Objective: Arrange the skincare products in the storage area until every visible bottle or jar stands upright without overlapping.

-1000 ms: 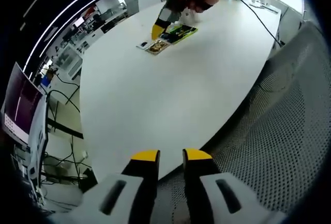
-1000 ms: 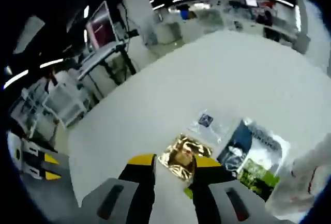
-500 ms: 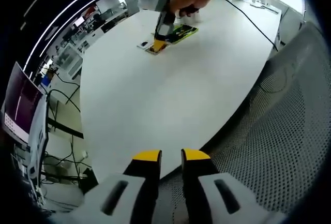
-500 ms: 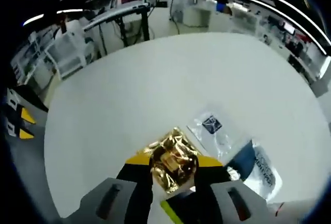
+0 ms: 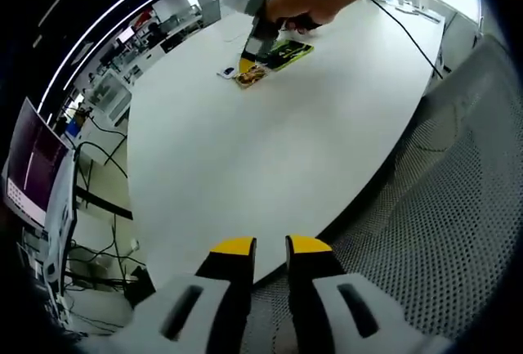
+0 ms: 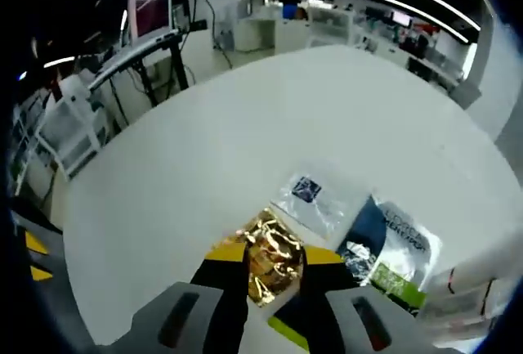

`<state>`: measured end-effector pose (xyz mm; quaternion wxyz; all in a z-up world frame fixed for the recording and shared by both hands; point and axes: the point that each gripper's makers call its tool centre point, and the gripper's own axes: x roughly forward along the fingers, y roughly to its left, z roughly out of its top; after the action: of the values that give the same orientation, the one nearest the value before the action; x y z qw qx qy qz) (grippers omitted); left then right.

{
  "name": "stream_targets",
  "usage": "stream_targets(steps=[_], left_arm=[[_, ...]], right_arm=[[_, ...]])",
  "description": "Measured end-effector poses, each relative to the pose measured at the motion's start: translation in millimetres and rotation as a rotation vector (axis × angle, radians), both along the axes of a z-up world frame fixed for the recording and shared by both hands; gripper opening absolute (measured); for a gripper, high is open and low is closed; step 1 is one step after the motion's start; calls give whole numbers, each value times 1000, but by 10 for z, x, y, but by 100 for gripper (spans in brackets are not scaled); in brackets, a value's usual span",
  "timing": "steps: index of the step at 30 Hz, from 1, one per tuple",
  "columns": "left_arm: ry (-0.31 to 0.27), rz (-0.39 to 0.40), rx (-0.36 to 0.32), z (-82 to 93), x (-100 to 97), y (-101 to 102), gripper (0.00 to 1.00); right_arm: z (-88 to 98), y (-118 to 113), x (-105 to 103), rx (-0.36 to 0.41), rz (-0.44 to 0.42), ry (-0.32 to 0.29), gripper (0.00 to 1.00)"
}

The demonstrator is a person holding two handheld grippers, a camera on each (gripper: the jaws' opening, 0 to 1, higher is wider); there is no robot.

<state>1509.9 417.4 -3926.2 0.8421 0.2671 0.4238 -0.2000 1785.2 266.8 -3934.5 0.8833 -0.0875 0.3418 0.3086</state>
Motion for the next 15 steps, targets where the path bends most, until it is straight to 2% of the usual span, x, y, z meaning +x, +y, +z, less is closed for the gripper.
stream_targets(steps=[3, 6, 9, 12, 15], left_arm=[[-4, -2, -2, 12, -1, -7, 17], [-2, -2, 0, 10, -4, -6, 18], [-5, -1, -1, 17, -2, -5, 18], [-9, -1, -5, 28, 0, -11, 19], [-16, -3, -13, 43, 4, -25, 19]], right_arm=[[60, -34, -64, -24, 37, -8, 24], [184, -67, -104, -13, 54, -40, 26], [327, -106, -148, 34, 47, -67, 29], [522, -48, -351, 120, 57, -103, 31], [717, -8, -503, 216, 80, -136, 39]])
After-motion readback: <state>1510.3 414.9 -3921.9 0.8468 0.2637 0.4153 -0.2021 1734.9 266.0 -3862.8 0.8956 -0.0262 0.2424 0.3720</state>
